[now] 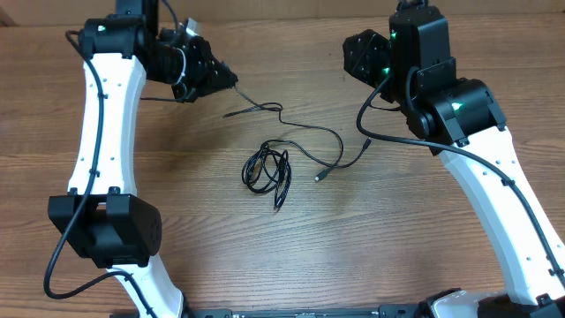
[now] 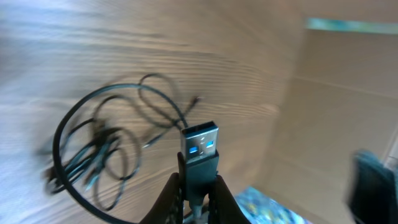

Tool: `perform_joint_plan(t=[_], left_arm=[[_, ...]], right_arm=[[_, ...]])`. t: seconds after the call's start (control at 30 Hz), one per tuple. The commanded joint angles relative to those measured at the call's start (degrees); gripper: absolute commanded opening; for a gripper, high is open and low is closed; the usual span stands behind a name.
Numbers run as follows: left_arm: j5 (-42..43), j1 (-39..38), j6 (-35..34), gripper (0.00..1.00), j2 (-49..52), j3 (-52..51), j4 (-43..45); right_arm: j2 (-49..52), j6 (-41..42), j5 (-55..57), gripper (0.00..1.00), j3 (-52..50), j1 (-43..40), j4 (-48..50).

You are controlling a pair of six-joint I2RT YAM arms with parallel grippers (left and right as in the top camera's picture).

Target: Untangle cables

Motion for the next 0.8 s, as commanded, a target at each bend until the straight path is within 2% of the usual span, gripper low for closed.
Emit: perform_joint_plan(t=[0.0, 0.07, 0.13, 0.3, 0.43, 0.57, 0.77], left_arm=[[15.2, 0.2, 3.2, 0.04, -2.5, 2.4, 3.5], [22.1, 0.1, 2.1, 0.04, -3.2, 2.7, 8.0], [26.1, -0.4, -2.8, 0.04, -3.9, 3.0, 13.8], [26.4, -0.6, -18.8, 0.04, -4.9, 3.8, 27.5], [27.9, -1.2, -29.9, 0.04, -4.9, 4.0, 33.4], [27.7, -3.2, -35.9, 0.04, -4.9, 4.0, 37.6], [28.0, -5.6, -41.8, 0.04, -4.9, 4.0, 39.8]], right_arm=[[-1.5, -1.0, -1.0, 0.6, 0.2, 0.1, 0.1], [-1.5, -1.2, -4.6, 0.69, 0.2, 0.1, 0.1], [-1.5, -4.4, -9.3, 0.77, 0.2, 0.2, 1.0], [-1.4, -16.1, -20.9, 0.92, 0.2, 0.6, 3.1], [-1.4, -22.2, -24.1, 0.99, 0.2, 0.6, 2.8], [-1.4, -27.9, -28.0, 1.0, 0.2, 1.0, 3.1], [-1.4, -30.2, -25.0, 1.0, 0.2, 2.1, 5.3]])
